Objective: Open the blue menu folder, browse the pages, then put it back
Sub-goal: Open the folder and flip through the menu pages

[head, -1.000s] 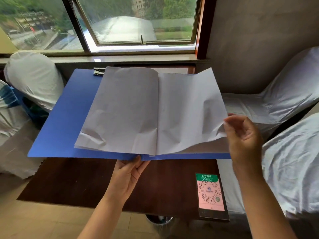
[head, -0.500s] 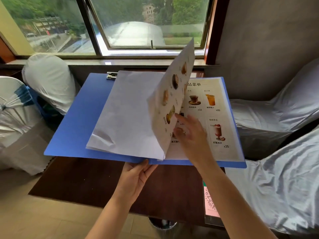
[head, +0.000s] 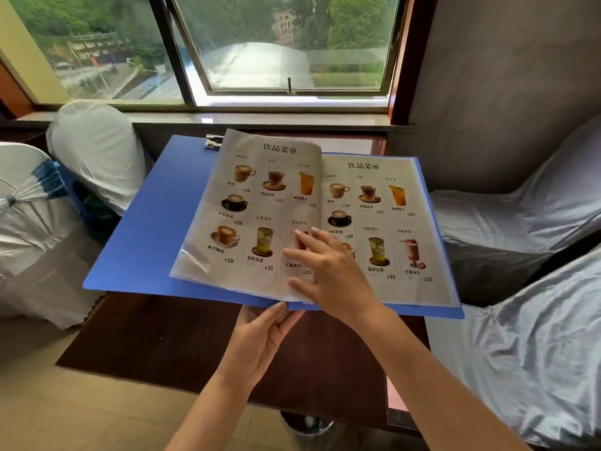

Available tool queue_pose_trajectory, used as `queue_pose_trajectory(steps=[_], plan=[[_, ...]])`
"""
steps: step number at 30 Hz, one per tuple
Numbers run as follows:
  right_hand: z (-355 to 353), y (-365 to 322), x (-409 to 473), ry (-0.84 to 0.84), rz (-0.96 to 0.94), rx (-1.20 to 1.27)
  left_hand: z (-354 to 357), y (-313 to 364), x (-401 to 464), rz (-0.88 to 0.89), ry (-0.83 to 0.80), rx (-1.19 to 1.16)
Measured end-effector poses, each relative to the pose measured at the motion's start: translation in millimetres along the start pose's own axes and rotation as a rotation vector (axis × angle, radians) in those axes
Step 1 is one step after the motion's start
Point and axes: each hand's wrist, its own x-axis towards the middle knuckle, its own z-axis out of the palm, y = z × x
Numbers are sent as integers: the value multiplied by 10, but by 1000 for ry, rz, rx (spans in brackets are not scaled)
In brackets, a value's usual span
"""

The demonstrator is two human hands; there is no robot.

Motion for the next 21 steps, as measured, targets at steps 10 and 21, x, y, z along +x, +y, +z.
queue_pose_trajectory(steps=[10,21], plan=[[-518,282,-427,373,200,217,-65,36,-58,-1,11,2],[-930,1078,-994,125,819,674,-78,87,-47,20,10,27]])
